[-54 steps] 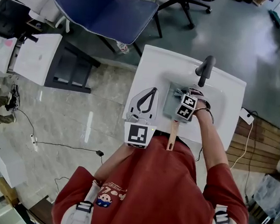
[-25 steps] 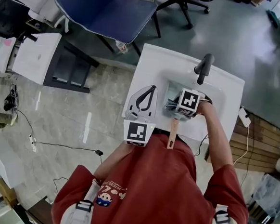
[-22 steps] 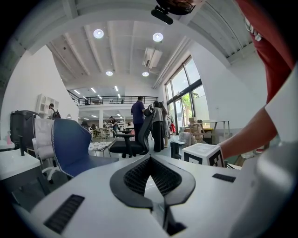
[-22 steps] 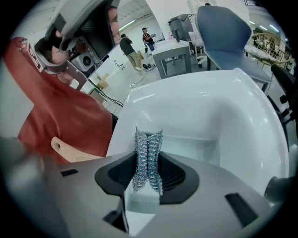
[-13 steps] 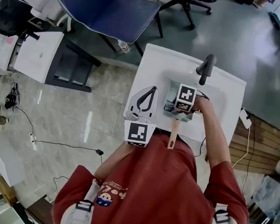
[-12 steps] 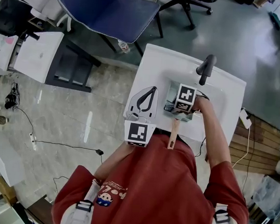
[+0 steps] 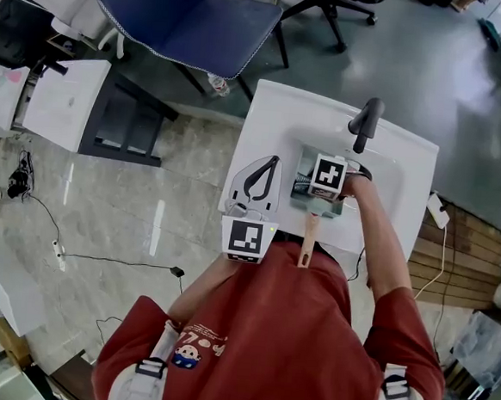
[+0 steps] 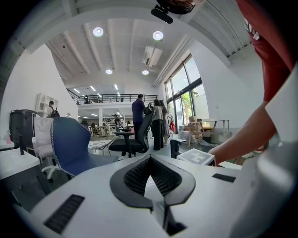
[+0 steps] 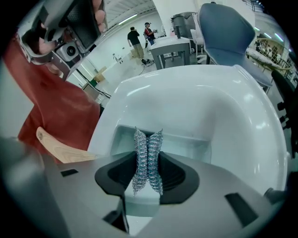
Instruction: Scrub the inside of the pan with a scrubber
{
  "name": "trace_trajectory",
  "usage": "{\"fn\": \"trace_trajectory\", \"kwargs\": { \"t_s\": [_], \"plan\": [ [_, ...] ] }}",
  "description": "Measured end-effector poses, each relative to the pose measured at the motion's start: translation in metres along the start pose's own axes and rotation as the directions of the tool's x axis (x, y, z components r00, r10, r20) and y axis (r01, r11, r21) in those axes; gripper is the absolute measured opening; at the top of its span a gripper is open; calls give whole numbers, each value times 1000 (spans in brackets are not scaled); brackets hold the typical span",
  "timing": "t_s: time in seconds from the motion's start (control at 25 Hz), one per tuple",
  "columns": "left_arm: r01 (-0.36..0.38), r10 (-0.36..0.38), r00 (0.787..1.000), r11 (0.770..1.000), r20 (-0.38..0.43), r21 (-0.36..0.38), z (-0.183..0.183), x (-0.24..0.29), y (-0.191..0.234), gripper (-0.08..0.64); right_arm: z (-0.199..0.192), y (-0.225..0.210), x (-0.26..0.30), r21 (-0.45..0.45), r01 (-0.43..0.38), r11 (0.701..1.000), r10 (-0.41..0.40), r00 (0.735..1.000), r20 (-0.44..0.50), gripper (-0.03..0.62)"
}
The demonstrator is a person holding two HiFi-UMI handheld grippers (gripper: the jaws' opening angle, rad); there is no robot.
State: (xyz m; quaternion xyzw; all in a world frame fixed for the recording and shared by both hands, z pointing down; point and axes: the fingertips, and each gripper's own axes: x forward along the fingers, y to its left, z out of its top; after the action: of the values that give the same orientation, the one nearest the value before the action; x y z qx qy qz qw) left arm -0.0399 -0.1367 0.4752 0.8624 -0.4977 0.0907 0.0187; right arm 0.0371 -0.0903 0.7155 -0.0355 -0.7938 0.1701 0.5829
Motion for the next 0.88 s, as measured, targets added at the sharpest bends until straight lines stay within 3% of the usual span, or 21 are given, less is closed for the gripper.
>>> {"fn": "trace_trajectory", "kwargs": {
  "t_s": [0.28,0.52,0.88],
  "plan": [
    [13,-13,1000,1000,-3,6,-3,2,-4,12,-4,-22,6,-17,163,986,-163,987,11,155],
    [10,-10,1000,1000,-10,7,-4,5,-3,12,-10,-52,14,-72,420,905,-419,907,32,155],
    [10,-10,1000,1000,-8,17,-1,7,-4,14,-15,-79,20,-36,558,829,-558,830,-1,155]
  ]
}}
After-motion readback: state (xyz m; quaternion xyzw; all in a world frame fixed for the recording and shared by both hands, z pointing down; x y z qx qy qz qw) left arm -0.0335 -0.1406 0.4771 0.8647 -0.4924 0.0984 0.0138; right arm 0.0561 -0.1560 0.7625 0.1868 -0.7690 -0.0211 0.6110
